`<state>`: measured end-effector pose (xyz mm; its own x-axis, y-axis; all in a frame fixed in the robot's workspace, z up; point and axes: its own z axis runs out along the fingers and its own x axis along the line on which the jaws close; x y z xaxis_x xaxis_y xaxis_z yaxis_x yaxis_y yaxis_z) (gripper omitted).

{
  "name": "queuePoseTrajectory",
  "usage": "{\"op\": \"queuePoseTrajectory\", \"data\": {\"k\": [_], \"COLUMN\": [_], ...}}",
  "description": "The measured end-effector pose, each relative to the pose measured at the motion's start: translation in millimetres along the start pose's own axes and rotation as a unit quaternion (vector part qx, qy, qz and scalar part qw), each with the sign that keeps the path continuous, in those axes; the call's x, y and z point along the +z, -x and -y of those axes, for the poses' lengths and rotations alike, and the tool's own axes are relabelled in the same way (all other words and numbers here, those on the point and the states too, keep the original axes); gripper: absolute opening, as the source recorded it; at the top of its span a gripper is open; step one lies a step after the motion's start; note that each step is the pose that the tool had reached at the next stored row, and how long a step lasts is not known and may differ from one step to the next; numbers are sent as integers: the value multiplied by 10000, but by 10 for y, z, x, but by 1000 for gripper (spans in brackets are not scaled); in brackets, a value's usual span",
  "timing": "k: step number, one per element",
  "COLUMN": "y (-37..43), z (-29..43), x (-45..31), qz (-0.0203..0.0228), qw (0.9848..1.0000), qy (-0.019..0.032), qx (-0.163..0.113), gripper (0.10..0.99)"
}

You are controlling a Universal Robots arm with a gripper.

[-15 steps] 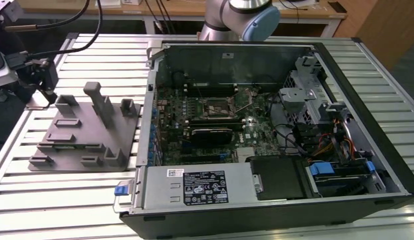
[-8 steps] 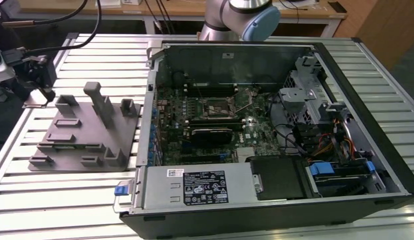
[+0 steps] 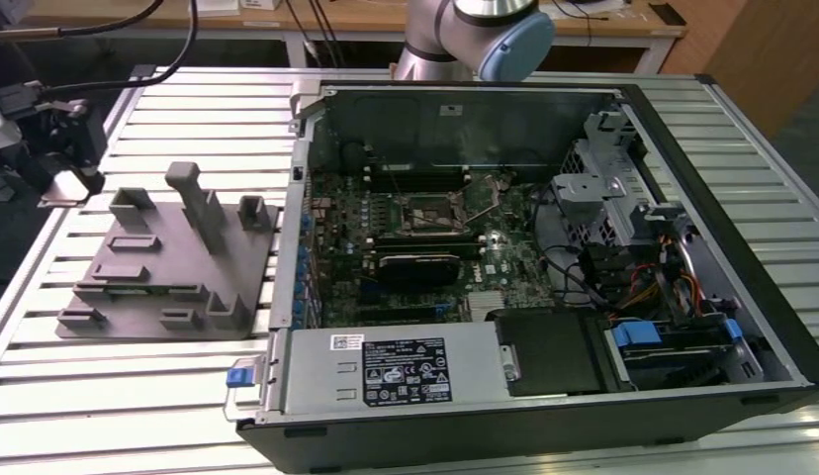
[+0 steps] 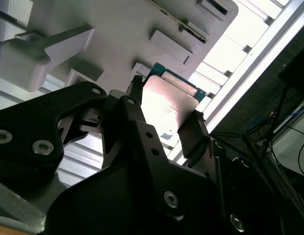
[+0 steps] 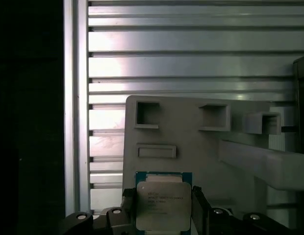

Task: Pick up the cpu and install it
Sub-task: 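Pick up the cpu and move it towards the insertion slot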

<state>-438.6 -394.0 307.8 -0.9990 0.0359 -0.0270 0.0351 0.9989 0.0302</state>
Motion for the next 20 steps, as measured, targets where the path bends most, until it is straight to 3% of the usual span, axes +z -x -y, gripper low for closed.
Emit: {"op": "queuePoseTrajectory", "data": {"k": [20], "y": [10], "z": [-11], "x": [-359], "qz": [7], "qw": [10000], "qy": [0], "qx": [0], "gripper": [541]}}
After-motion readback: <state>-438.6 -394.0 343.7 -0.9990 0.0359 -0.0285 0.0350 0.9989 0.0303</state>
